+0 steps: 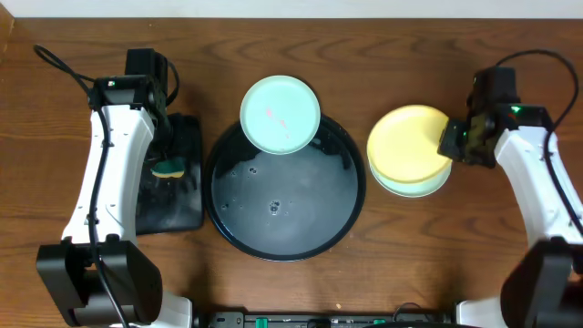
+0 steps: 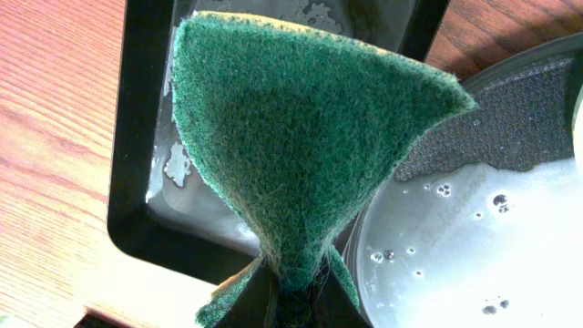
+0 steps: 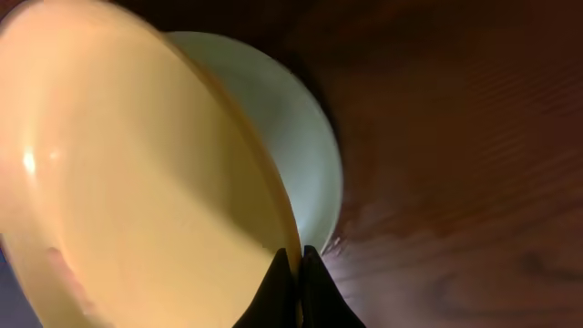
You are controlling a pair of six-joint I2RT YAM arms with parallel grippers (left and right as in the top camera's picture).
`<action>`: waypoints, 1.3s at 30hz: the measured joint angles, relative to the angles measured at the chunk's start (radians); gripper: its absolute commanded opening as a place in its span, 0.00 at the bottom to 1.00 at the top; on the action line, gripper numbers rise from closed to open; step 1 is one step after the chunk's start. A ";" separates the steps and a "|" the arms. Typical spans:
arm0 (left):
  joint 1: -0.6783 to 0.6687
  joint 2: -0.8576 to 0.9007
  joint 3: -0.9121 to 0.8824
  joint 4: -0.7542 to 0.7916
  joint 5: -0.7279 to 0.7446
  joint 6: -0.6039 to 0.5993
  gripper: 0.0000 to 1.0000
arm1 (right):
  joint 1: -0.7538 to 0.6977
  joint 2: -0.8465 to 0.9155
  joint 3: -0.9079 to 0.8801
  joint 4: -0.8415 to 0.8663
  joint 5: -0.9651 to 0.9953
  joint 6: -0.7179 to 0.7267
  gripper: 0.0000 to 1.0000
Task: Clean dirty plates on tray and stack at the side
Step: 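Release the yellow plate and reach the right gripper to the last green plate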
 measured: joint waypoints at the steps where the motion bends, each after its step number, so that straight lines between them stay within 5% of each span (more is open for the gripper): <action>1: 0.000 0.000 0.000 0.000 0.000 0.000 0.08 | -0.006 0.020 -0.010 0.013 0.003 0.000 0.01; 5: 0.000 0.000 0.000 0.000 0.000 0.000 0.07 | -0.009 0.061 -0.015 0.034 0.014 0.000 0.01; 12: 0.000 0.000 0.000 0.000 0.000 0.000 0.07 | -0.009 0.069 -0.013 0.064 -0.016 -0.025 0.47; 19: 0.000 0.000 0.000 0.012 0.000 0.000 0.07 | 0.036 0.070 0.139 0.045 -0.187 -0.119 0.66; 26: 0.000 0.000 0.000 0.015 0.000 0.000 0.08 | 0.201 0.129 0.445 0.048 -0.254 -0.164 0.68; 34: 0.000 0.000 0.000 0.021 0.000 0.000 0.08 | 0.318 0.457 0.788 0.033 -0.387 -0.210 0.65; 39: 0.000 0.000 0.000 0.027 0.000 0.000 0.08 | 0.349 0.651 0.853 0.074 -0.427 -0.281 0.59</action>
